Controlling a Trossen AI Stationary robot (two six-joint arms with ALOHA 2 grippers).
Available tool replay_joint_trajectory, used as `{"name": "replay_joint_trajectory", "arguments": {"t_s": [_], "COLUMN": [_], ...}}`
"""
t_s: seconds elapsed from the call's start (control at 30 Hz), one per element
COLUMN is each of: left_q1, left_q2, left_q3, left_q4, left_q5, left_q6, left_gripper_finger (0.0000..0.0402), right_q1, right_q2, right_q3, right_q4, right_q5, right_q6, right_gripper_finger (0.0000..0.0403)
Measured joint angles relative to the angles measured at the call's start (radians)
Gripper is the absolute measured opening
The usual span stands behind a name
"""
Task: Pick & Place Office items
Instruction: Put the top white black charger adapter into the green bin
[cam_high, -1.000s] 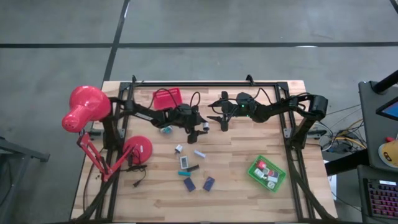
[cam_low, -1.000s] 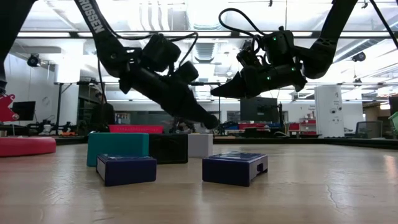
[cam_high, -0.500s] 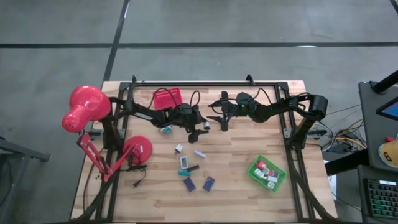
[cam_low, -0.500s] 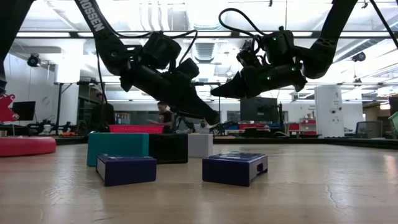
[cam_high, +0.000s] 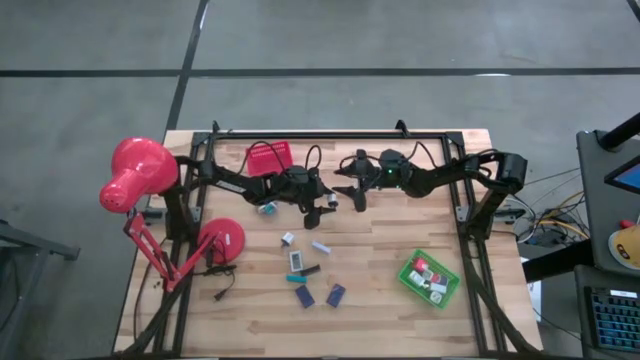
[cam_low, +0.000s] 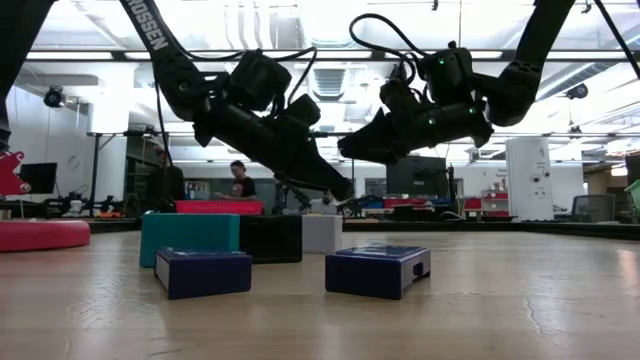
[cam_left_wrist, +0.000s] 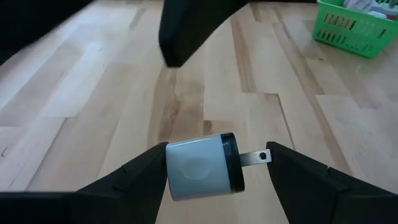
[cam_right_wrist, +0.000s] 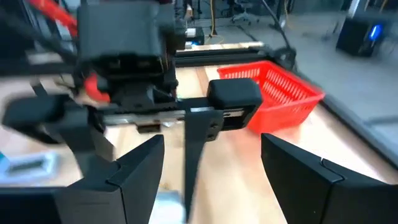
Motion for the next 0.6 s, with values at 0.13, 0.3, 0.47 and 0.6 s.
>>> {"name": "replay_joint_trajectory", "arguments": {"t_s": [0.13, 0.3, 0.47, 0.6], "left_q1": [0.0, -0.01, -0.047, -0.079], "left_q2": [0.0, 0.0, 0.0, 0.0], "left_q3": [0.0, 0.009, 0.011, 0.011], "left_q4": [0.004, 0.004, 0.003, 0.002], "left_q5": [-0.017, -0.137, -0.254, -0.39], "left_q6": [0.039, 0.149, 0.309, 0.395], "left_gripper_finger": [0.0266, 0.0266, 0.0266, 0.0266], "right_q1": [0.002, 0.003, 0.003, -0.004], "right_q2": [0.0, 0.002, 0.0, 0.0], "right_q3": [0.008, 0.007, 0.006, 0.006], "right_q4": [-0.001, -0.023, -0.112, -0.134], "right_q5": [0.0, -0.097, -0.161, -0.157], "right_q6": [0.259, 0.483, 0.487, 0.487], "right_gripper_finger": [0.026, 0.026, 0.026, 0.026]}}
